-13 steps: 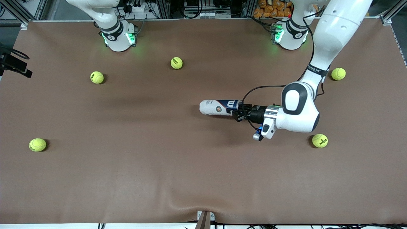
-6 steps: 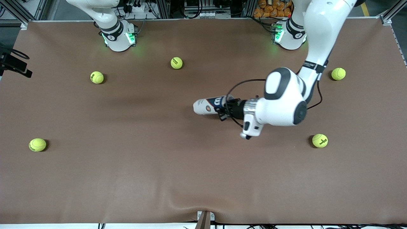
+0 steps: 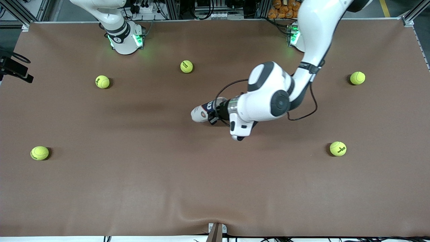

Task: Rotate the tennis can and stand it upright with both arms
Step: 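Lift the can with the left gripper and rotate it upright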

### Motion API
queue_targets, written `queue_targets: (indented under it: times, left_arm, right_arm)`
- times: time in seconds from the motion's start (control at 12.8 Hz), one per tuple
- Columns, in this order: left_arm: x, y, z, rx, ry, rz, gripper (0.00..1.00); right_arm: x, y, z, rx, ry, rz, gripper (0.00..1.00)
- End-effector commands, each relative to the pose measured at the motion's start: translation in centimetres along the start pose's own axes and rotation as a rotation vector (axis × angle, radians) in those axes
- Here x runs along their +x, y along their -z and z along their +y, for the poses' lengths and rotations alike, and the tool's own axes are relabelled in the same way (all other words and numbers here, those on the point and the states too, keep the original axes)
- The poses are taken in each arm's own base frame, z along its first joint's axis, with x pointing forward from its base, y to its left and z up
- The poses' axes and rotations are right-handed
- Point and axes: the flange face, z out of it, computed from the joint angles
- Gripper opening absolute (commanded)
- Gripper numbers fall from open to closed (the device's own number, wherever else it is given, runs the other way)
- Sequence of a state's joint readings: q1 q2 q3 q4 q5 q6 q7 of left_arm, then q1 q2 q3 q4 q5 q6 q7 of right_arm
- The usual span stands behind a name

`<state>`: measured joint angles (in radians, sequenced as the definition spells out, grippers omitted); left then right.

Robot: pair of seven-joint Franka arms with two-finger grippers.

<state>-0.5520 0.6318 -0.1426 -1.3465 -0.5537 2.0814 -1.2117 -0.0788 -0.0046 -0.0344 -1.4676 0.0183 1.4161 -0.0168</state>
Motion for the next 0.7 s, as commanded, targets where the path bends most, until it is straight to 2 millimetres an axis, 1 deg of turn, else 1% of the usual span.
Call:
queue_targets:
  times: [0.0, 0.16, 0.23, 0.39, 0.55, 0.62]
  left_arm:
    - [-2.5, -1.8, 0.9, 0.008, -0.006, 0.146, 0.00]
    - [-3.7, -3.1, 1.5, 0.008, 0.005, 0.219, 0.00]
    - [-4.4, -4.1, 1.5, 0.016, 0.008, 0.232, 0.00]
    - [-6.0, -5.0, 1.3, 0.042, -0.045, 0.298, 0.00]
    - [-6.3, -5.6, 1.1, 0.062, -0.067, 0.345, 0.00]
    - [-6.9, -6.3, 0.9, 0.078, -0.083, 0.354, 0.00]
  right_arm:
    - [-0.3, 0.3, 0.2, 0.003, 0.003, 0.019, 1.00]
    - [-0.3, 0.4, 0.2, 0.003, 0.000, 0.024, 1.00]
    - [-0.3, 0.4, 0.3, 0.003, -0.001, 0.024, 1.00]
    - [-0.3, 0.3, 0.3, 0.003, -0.003, 0.023, 1.00]
    - [-0.3, 0.4, 0.1, 0.003, 0.002, 0.024, 1.00]
    - [-0.3, 0.4, 0.2, 0.003, -0.001, 0.024, 1.00]
